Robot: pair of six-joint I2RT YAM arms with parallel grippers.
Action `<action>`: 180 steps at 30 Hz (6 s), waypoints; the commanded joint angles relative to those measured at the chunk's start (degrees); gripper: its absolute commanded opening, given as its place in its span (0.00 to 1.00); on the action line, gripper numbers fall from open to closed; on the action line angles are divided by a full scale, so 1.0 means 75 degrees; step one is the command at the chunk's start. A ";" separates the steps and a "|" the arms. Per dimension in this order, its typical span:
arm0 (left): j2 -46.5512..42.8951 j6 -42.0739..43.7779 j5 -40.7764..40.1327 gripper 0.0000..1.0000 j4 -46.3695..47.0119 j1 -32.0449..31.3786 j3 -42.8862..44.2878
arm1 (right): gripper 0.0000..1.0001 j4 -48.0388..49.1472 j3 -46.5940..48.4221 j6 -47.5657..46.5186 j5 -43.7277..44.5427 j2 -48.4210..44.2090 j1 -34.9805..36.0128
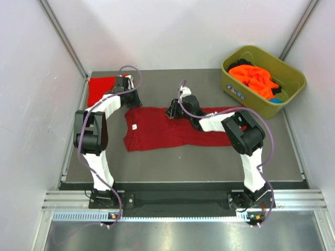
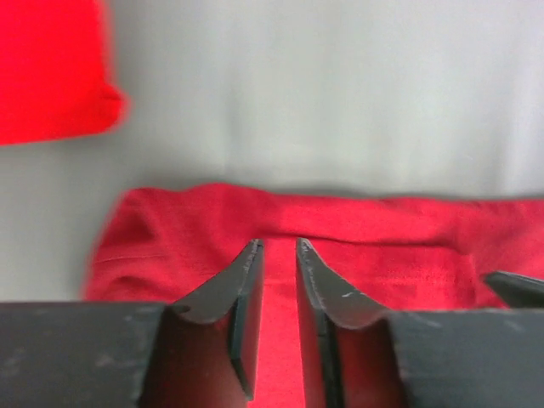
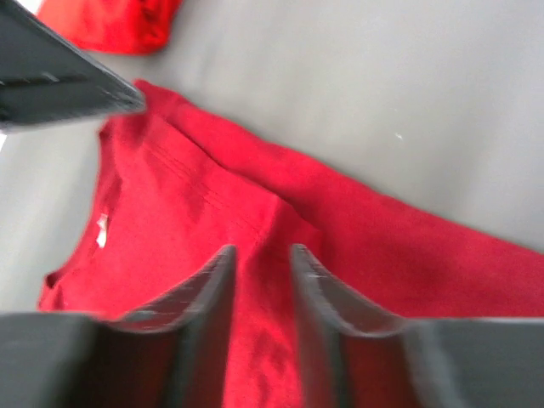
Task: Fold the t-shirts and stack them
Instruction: Fold the tshirt
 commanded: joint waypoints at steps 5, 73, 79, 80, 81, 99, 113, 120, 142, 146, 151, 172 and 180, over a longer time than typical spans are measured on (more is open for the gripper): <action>-0.1098 -0.0449 -0.2399 0.39 -0.1915 0.0188 0.0525 | 0.46 -0.3437 -0.0261 0.0487 0.0890 -0.1939 -0.0573; -0.5645 -0.2101 -0.1607 0.33 -0.2449 0.0621 -0.4959 | 0.51 -0.8087 -0.3755 0.2034 0.2755 -0.5832 -0.6363; -0.6865 -0.2851 -0.0046 0.49 -0.1265 0.0574 -0.6060 | 0.51 -0.7513 -0.3896 0.2246 0.2744 -0.5576 -0.6363; -0.6923 -0.2910 -0.0034 0.49 -0.1137 0.0574 -0.6177 | 0.50 -0.7466 -0.3885 0.2223 0.2744 -0.5516 -0.6363; -0.6889 -0.3015 0.0001 0.50 -0.0845 0.0574 -0.6422 | 0.50 -0.7442 -0.3873 0.2211 0.2744 -0.5458 -0.6363; -0.5471 -0.3192 -0.0538 0.33 -0.0069 0.0539 -0.6741 | 0.34 -0.7149 -0.3932 0.2164 0.2990 -0.5118 -0.6363; -0.5693 -0.2701 -0.2260 0.00 -0.1826 0.0563 -0.5699 | 0.00 -0.7898 -0.3733 0.1402 0.3213 -0.5070 -0.6363; -0.5588 -0.2454 -0.2413 0.00 -0.1944 0.0563 -0.5850 | 0.00 -0.8391 -0.3954 0.1402 0.3143 -0.5574 -0.6363; -0.5166 -0.1765 -0.2897 0.33 -0.3199 0.0551 -0.3251 | 0.27 -0.8358 -0.3967 0.1380 0.2595 -0.6594 -0.6258; -0.4980 -0.1445 -0.0705 0.39 -0.1677 0.0551 -0.3225 | 0.27 -0.7679 -0.3604 0.1156 0.1773 -0.6524 -0.5918; -0.3575 -0.1516 0.1019 0.42 -0.0445 0.0551 -0.2700 | 0.27 -0.7056 -0.3358 0.0958 0.1466 -0.5588 -0.5777; -0.0199 0.0252 0.1408 0.47 -0.0876 0.0539 0.0334 | 0.44 -0.5416 -0.2972 -0.0344 0.0272 -0.6489 -0.4492; 0.0610 0.0745 0.1151 0.46 -0.1474 0.0329 0.1098 | 0.52 -0.3832 -0.0267 -0.0810 -0.2152 -0.3297 -0.2219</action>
